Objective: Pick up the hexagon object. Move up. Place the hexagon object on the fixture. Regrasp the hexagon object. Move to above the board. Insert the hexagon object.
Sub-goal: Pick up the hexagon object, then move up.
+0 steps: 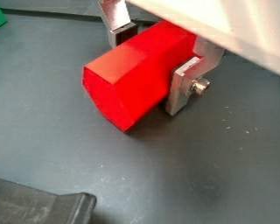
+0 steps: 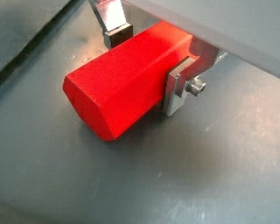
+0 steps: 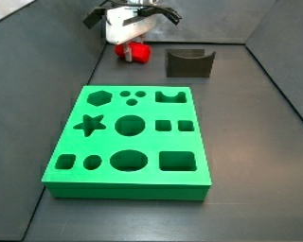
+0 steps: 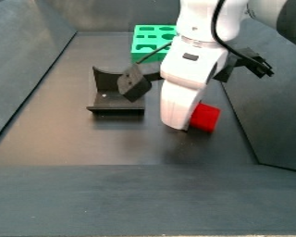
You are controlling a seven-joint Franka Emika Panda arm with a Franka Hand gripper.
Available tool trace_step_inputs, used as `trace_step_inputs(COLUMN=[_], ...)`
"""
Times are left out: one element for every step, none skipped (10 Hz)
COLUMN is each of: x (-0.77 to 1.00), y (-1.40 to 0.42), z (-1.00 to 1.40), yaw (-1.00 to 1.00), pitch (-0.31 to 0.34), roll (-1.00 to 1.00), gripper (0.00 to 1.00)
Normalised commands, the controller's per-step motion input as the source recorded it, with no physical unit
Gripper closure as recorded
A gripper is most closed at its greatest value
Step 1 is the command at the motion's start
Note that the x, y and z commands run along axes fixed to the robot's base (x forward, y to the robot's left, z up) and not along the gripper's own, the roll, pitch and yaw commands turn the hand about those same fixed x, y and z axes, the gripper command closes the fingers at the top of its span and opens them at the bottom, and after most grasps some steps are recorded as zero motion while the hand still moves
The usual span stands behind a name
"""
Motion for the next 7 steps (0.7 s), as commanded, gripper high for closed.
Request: trace_step_inputs(x=[0.0,0.0,0.0,0.0,0.0,-0.02,-0.03], y=[0.0,0.0,0.0,0.0,0.0,-0.08,-0.07], z=[0.0,0.0,0.0,0.0,0.83,0.76,0.69], yaw=[0.0,0.0,0.0,0.0,0.0,-0.03,-0.02], pitch=[0.0,0.0,0.0,0.0,0.0,0.031,0.039], roll=[0.0,0.0,0.0,0.0,0.0,-0.02,-0.02], gripper=[1.0,1.0,1.0,1.0,1.0,1.0,1.0])
